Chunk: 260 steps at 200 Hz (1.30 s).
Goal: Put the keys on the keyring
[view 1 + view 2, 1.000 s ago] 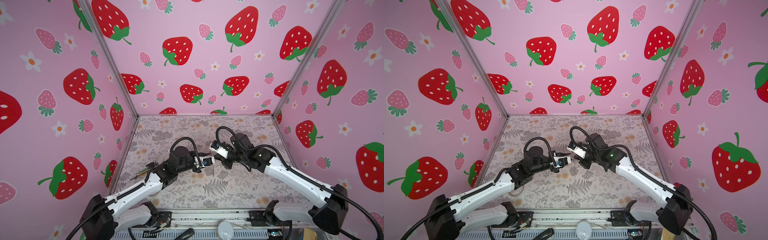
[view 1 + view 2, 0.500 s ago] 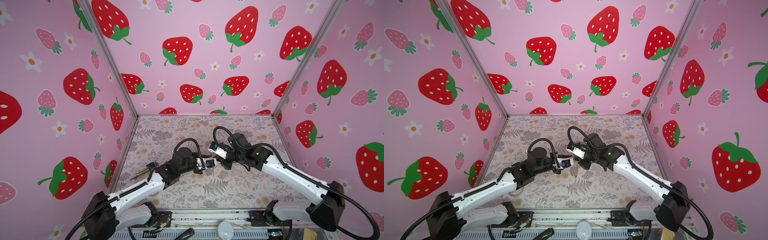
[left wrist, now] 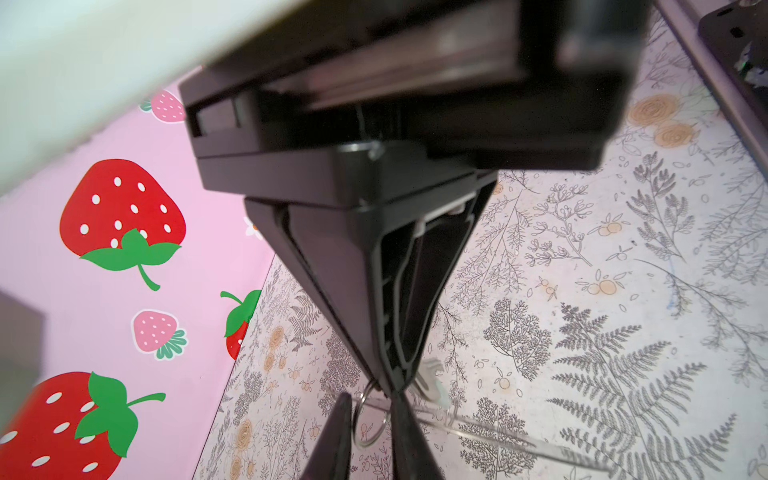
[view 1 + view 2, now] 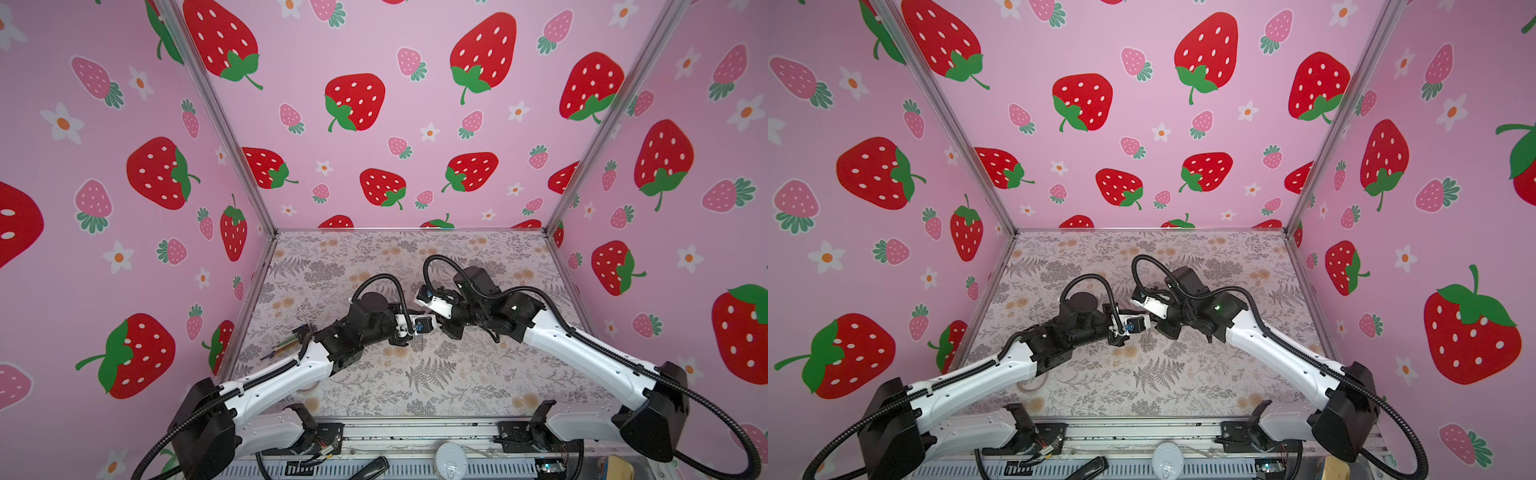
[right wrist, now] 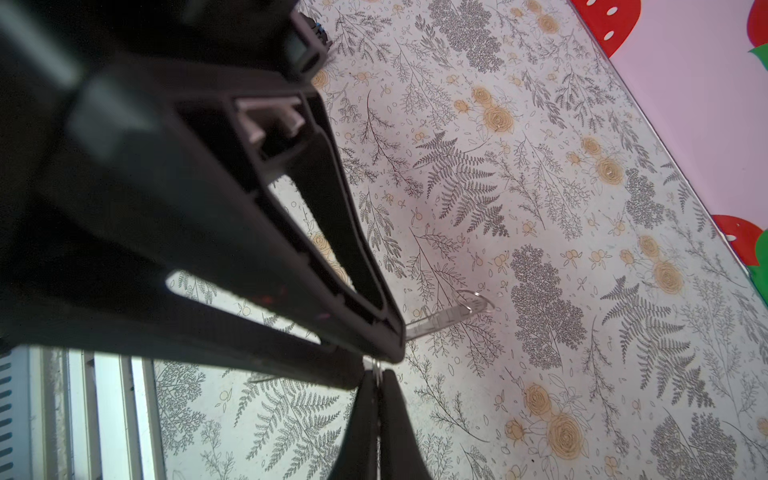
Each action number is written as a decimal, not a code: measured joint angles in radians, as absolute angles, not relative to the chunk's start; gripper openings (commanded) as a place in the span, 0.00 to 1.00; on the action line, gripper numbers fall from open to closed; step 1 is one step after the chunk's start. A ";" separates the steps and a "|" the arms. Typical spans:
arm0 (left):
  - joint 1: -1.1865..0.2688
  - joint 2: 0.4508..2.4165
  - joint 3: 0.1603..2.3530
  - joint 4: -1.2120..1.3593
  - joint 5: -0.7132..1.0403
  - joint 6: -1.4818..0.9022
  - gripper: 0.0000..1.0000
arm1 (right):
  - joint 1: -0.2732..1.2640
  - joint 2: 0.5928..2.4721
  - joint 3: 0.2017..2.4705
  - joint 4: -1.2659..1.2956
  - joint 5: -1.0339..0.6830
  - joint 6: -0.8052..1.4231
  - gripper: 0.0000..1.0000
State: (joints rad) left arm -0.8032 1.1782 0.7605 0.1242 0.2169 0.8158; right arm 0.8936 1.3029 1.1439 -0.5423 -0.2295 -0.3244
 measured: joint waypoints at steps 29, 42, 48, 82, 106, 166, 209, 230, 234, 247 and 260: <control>-0.803 1.193 0.779 0.102 0.216 0.816 0.22 | 0.900 1.303 1.144 -0.545 -0.209 -0.349 0.00; -0.803 1.196 0.781 0.098 0.216 0.816 0.20 | 0.902 1.303 1.144 -0.545 -0.204 -0.361 0.00; -0.803 1.198 0.782 0.096 0.216 0.816 0.18 | 0.904 1.303 1.144 -0.545 -0.199 -0.366 0.00; -0.803 1.201 0.785 0.094 0.211 0.819 0.03 | 0.913 1.303 1.143 -0.549 -0.184 -0.381 0.00; -0.803 1.201 0.787 0.094 0.214 0.813 0.00 | 0.915 1.302 1.143 -0.547 -0.167 -0.391 0.10; -0.756 1.201 0.783 0.113 0.325 0.716 0.00 | 0.921 1.135 1.013 -0.394 -0.094 -0.364 0.41; -0.688 1.196 0.761 0.247 0.450 0.547 0.00 | 0.920 1.000 0.919 -0.277 -0.066 -0.329 0.44; -0.676 1.195 0.757 0.313 0.490 0.472 0.00 | 0.920 1.000 0.897 -0.236 -0.068 -0.299 0.44; -0.674 1.196 0.756 0.324 0.495 0.459 0.00 | 0.920 1.000 0.891 -0.228 -0.068 -0.290 0.44; -0.669 1.196 0.750 0.357 0.511 0.420 0.00 | 0.920 1.000 0.868 -0.201 -0.072 -0.273 0.44; -0.664 1.196 0.744 0.382 0.526 0.390 0.00 | 0.920 1.000 0.847 -0.180 -0.079 -0.256 0.44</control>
State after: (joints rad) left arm -0.6640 1.1957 0.7441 0.3824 0.5262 0.3904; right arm 0.9199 1.0004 0.8474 -0.1802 -0.0792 -0.2562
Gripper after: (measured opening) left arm 0.050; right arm 0.440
